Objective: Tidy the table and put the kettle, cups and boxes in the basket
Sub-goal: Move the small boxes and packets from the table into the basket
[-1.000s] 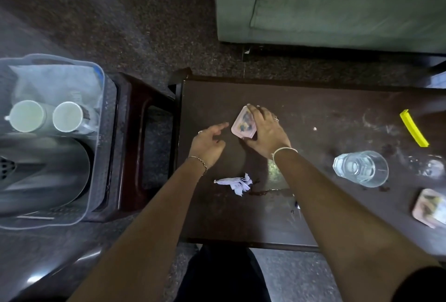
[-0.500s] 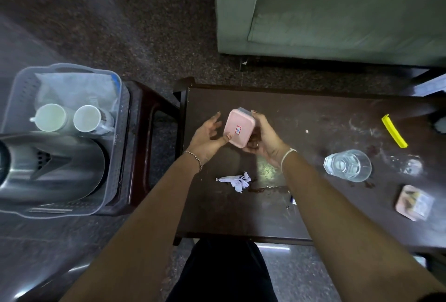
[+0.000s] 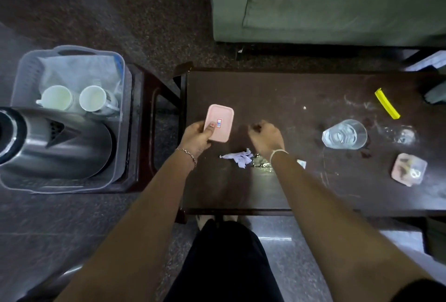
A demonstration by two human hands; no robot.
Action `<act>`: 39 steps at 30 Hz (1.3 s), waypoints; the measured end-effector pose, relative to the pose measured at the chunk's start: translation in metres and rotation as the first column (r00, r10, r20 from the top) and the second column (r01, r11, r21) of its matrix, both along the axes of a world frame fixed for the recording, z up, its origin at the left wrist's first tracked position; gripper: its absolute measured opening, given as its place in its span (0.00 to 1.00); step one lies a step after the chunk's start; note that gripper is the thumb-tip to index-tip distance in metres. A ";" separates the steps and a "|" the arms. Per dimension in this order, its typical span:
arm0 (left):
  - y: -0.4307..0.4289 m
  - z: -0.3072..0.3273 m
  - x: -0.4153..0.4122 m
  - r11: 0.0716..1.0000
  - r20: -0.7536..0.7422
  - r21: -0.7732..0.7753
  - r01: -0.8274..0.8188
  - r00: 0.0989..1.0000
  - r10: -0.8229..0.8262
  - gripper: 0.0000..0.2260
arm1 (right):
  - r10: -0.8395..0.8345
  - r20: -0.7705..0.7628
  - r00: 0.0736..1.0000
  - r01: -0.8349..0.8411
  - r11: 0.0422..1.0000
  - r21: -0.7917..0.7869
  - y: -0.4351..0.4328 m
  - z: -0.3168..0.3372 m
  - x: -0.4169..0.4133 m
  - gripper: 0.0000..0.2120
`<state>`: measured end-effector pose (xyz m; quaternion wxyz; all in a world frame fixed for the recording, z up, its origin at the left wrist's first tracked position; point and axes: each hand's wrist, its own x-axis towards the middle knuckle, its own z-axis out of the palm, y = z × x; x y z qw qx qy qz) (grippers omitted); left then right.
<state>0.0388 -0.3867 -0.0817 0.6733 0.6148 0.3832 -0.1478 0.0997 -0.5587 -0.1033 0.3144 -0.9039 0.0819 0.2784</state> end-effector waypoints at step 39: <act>0.056 0.143 -0.062 0.748 0.026 -0.369 -0.552 0.798 0.602 0.10 | -0.387 -0.473 0.791 0.611 0.468 0.639 0.119 0.175 -0.046 0.03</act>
